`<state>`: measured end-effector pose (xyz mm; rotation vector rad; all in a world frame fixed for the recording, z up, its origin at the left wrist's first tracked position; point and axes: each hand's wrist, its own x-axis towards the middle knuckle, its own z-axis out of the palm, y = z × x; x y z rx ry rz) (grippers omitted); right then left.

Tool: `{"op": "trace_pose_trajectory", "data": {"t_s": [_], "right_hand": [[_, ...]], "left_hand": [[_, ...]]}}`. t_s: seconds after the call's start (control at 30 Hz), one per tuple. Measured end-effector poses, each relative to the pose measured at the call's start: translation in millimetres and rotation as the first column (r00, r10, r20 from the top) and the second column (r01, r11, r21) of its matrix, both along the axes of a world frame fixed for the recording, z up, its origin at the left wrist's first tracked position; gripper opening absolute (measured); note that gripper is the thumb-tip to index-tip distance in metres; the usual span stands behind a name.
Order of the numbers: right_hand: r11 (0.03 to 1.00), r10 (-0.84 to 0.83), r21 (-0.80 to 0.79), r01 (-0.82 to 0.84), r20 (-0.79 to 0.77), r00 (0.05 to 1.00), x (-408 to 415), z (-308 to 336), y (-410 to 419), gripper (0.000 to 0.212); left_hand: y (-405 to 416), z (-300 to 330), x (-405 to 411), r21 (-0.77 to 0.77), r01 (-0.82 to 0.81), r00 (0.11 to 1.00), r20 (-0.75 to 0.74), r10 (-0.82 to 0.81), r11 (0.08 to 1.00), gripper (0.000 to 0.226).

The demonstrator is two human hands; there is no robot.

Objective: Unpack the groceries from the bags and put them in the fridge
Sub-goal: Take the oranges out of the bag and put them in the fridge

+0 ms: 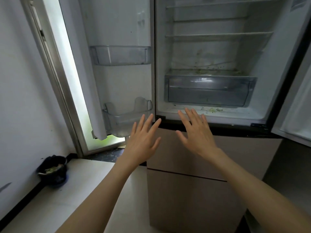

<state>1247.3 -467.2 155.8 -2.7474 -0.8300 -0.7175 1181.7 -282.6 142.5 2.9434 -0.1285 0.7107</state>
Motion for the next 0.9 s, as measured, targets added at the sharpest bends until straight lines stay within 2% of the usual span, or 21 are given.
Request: {"op": "trace_pose_trajectory", "data": {"t_s": [0.17,0.37,0.67,0.9], "right_hand": [[0.999,-0.042,0.011,0.042,0.016,0.999,48.1,7.3,-9.3,0.066],[0.994,-0.108,0.006,0.107,0.053,0.993,142.3,19.8,-39.6,0.067],[0.967,-0.256,0.009,0.255,0.026,0.966,312.8,52.9,-101.9,0.065],[0.958,-0.285,0.042,0.282,0.078,0.955,397.7,56.0,-121.0,0.065]], "left_hand": [[-8.6,7.0,47.5,0.002,0.089,0.995,0.045,-0.089,0.996,0.059],[-39.9,18.1,148.5,-0.007,0.136,0.988,0.074,-0.135,0.991,0.06],[-69.2,46.2,324.2,-0.051,0.036,0.999,-0.002,-0.036,0.998,0.06],[-67.6,73.5,418.8,0.002,-0.032,0.999,-0.023,0.032,0.999,0.065]]}}
